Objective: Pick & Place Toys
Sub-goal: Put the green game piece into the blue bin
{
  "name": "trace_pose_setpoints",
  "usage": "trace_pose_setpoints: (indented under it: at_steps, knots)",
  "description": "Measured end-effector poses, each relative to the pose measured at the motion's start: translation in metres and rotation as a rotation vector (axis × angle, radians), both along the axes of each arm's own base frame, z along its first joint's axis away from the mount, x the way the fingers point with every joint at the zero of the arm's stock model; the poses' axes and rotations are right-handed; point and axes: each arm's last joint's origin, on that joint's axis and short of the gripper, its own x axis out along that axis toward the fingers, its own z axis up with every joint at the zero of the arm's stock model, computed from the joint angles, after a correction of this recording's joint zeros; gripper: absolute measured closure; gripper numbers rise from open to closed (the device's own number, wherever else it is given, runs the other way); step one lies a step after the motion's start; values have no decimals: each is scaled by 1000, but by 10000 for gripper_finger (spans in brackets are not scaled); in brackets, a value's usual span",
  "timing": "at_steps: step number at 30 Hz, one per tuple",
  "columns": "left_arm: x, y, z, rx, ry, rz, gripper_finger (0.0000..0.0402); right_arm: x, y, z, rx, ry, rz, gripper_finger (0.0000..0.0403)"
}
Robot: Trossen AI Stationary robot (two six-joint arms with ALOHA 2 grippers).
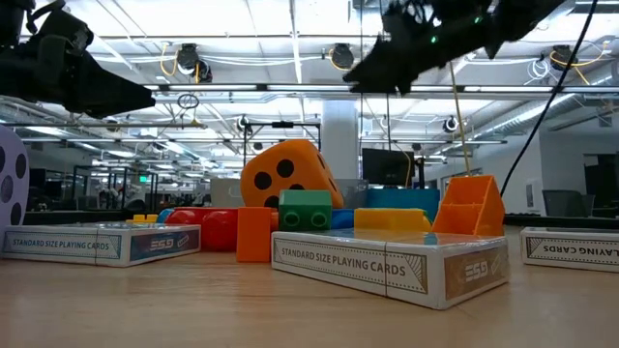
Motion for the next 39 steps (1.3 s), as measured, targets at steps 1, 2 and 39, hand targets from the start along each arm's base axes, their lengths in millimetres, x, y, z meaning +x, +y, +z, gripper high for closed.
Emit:
trace_pose_setpoints:
  at_steps: [1, 2, 39]
  knots:
    - [0, 0, 0, 0, 0, 0, 160, 2, 12, -1, -29, 23, 53, 144]
    - [0, 0, 0, 0, 0, 0, 160, 3, 23, -3, -52, 47, 102, 144]
    - [0, 0, 0, 0, 0, 0, 160, -62, 126, -125, -93, 742, 219, 150]
